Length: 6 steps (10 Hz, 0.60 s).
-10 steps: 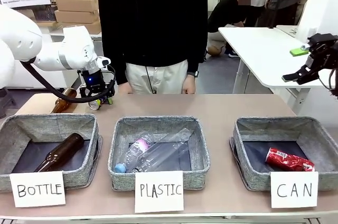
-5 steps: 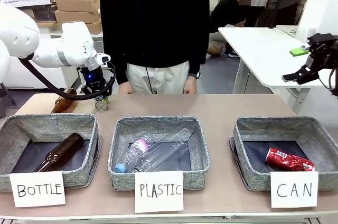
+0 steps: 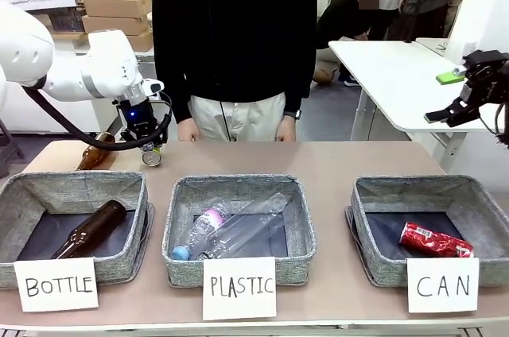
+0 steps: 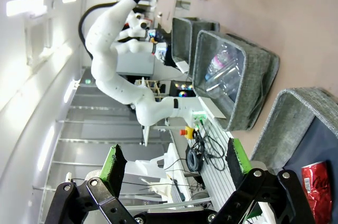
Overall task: Sort the can waste into the basket.
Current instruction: Pick up the can waste from the table and place it in the right Fabric basket.
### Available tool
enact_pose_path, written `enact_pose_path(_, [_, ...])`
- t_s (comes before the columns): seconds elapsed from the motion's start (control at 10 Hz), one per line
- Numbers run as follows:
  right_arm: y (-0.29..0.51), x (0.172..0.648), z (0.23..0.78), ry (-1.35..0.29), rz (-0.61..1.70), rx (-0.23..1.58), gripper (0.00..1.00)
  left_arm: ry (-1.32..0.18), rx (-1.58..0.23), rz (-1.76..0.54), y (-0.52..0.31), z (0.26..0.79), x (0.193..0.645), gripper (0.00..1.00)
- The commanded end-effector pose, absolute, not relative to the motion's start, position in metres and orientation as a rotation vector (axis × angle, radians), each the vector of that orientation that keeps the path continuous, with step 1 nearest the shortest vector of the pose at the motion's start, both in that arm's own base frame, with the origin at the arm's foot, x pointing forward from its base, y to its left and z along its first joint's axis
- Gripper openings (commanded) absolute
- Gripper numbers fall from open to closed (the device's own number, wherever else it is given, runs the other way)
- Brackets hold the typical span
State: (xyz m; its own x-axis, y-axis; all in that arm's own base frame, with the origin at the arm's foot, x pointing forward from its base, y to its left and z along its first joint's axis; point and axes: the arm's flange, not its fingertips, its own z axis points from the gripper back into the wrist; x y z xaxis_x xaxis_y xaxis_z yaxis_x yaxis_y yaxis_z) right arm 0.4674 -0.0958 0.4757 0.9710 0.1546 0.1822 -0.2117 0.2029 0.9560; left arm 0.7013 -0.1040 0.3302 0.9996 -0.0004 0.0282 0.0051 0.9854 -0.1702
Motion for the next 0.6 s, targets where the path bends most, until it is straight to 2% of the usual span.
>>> enact_pose_path(0.0, [-0.097, 0.466, 0.476, -0.068, 0.278, 1.333, 1.00, 0.105, -0.363, -0.026, -0.086, 0.384, 0.659, 0.00])
enact_pose_path(0.1, [-0.097, 0.466, 0.476, -0.068, 0.278, 1.333, 1.00, 0.211, -0.488, -0.088, -0.070, 0.433, 0.616, 0.00])
enact_pose_path(0.2, [-0.097, 0.466, 0.476, -0.068, 0.278, 1.333, 1.00, 0.300, -0.566, -0.254, -0.049, 0.489, 0.553, 0.00])
enact_pose_path(0.4, [-0.097, 0.466, 0.476, -0.068, 0.278, 1.333, 1.00, 0.141, -0.592, -0.403, -0.024, 0.555, 0.444, 0.00])
enact_pose_path(0.5, [-0.097, 0.466, 0.476, -0.068, 0.278, 1.333, 1.00, 0.067, -0.633, -0.510, -0.020, 0.567, 0.395, 0.00])
